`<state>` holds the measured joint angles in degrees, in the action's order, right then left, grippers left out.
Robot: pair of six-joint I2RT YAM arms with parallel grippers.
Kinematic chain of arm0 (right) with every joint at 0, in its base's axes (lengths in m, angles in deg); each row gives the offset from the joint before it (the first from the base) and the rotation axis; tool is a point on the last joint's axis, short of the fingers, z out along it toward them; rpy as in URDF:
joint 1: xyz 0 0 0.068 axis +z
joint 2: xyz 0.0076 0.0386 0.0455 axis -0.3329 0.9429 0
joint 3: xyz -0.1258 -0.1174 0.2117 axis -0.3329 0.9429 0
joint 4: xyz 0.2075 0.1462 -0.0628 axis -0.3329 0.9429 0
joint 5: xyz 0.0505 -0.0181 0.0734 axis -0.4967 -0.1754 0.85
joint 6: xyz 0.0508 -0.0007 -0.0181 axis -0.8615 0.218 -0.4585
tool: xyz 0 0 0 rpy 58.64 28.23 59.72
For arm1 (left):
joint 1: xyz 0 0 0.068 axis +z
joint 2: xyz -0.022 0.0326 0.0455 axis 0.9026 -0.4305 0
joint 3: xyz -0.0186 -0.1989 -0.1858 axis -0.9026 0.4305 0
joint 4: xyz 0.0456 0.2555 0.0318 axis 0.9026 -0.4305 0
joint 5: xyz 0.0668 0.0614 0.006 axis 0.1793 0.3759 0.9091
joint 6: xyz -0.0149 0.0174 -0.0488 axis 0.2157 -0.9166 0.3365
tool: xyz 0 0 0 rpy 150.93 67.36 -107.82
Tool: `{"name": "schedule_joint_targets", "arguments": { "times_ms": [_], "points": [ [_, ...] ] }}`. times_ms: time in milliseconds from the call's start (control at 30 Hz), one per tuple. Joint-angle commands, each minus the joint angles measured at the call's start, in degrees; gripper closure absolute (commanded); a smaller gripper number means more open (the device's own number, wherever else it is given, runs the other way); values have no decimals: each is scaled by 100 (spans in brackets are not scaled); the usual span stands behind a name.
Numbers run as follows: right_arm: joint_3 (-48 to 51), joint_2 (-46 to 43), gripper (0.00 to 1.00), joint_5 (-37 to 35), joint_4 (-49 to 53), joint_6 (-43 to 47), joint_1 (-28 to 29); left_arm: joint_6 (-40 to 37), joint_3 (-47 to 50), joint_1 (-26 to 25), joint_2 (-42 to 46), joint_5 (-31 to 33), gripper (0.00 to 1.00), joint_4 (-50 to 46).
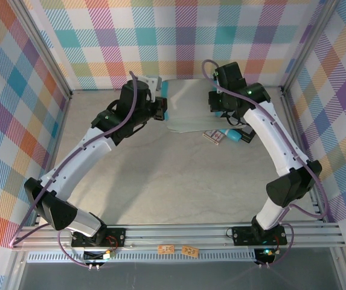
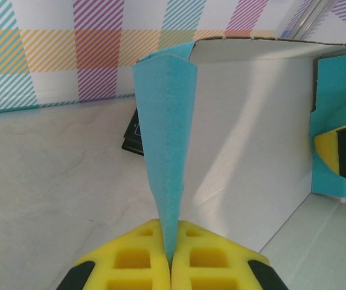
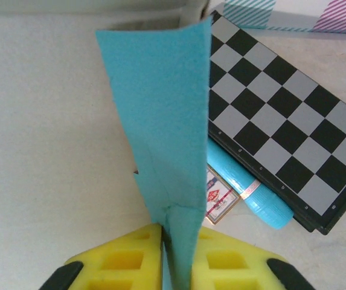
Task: Fold the paper box
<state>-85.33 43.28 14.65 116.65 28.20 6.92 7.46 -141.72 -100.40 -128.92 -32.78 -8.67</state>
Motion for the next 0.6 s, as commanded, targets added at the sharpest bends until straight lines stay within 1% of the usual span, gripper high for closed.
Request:
{"name": "schedule_joint_targets", "arguments": {
  "times_ms": [0, 100, 167, 233, 333, 367, 433, 567],
  "points": [
    [-242, -12, 83, 508, -436, -16, -81, -76, 115, -233, 234, -551, 100, -48],
    [-244, -23, 94, 667, -475, -12, -135, -57, 121, -245, 223, -571, 100, -45],
    [-267, -15, 99, 585, -421, -9, -132, -31, 116, -263, 223, -555, 100, -38],
    [-341, 22, 100, 332, -229, -9, -129, 0, 99, -301, 226, -506, 100, -40],
    [-666, 213, 100, -589, 406, -195, -91, 56, 72, -401, 236, -292, 100, -107],
    [-851, 319, 100, -1008, 661, -296, -56, 74, 64, -453, 236, -179, 100, -144],
    [-1187, 552, 100, -1601, 1228, -551, 30, 178, 15, -548, 197, 122, 100, -289],
    [-1737, 1041, 100, -2839, 2319, -1244, 390, 322, -13, -692, 137, 611, 100, -444]
  ]
}}
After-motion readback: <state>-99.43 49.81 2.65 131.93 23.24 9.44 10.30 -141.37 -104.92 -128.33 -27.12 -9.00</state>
